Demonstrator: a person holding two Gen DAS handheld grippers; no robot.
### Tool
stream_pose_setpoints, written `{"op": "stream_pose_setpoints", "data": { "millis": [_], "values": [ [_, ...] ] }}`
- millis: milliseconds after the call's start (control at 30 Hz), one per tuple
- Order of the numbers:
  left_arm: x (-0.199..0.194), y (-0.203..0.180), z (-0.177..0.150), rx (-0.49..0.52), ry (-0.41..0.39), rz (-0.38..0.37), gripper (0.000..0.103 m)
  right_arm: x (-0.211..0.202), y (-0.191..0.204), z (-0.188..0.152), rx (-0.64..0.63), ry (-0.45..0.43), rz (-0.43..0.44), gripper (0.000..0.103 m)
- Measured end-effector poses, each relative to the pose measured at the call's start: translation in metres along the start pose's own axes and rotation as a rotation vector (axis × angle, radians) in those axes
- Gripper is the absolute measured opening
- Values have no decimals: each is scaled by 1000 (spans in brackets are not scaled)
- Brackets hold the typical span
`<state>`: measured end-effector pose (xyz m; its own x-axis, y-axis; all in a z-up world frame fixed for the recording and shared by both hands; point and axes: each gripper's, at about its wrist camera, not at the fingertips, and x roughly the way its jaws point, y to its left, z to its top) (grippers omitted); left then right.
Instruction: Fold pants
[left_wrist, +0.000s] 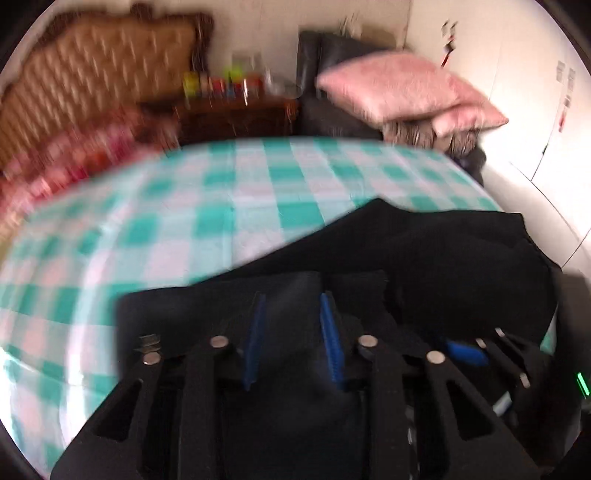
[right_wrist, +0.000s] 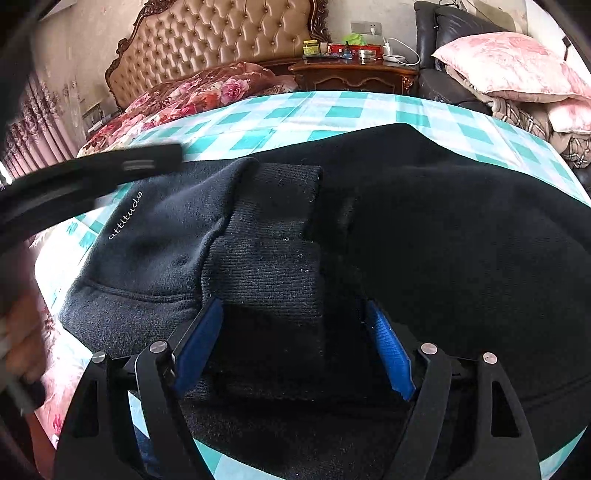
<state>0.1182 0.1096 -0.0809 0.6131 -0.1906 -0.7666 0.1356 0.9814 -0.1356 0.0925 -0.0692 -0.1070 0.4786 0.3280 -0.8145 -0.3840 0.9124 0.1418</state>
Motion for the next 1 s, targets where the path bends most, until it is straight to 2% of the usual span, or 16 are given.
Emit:
{"op": "stream_pose_setpoints", "data": {
  "millis": [33,67,200,300,333,433,500,600,700,767,900,967,1000],
  "values": [
    [26,3,2,-17,83,-11,31,0,-1,0,1,-2,5,75],
    [42,6,2,-22,118,-13,33,0,-2,0,-2,-5,9,76],
    [35,7,-2,-39,81,-14,38,2,-6,0,-2,-6,34,78],
    [-1,22,-10,-91,-6,-7,38,-5,-15,1,54,-17,85,78],
    [-24,31,-22,-124,-62,-2,40,-11,-20,2,76,-34,103,77],
    [-68,46,-48,-159,-135,78,43,-22,-41,9,116,-75,92,72],
    [-90,58,-72,-180,-152,127,45,-18,-61,14,193,-48,115,68],
    [-113,84,-105,-267,-166,128,54,-5,-75,21,276,14,210,67],
    [-125,113,-133,-378,-160,94,54,-1,-68,32,259,27,240,67],
    [-125,131,-149,-466,-150,25,54,7,-63,41,256,52,254,67],
    [-119,133,-157,-513,-145,-32,54,18,-50,57,229,80,238,66],
    [-114,129,-157,-525,-145,-78,54,25,-44,63,184,97,177,52],
    [-112,125,-158,-514,-143,-83,53,30,-40,64,161,108,122,51]
  ]
}}
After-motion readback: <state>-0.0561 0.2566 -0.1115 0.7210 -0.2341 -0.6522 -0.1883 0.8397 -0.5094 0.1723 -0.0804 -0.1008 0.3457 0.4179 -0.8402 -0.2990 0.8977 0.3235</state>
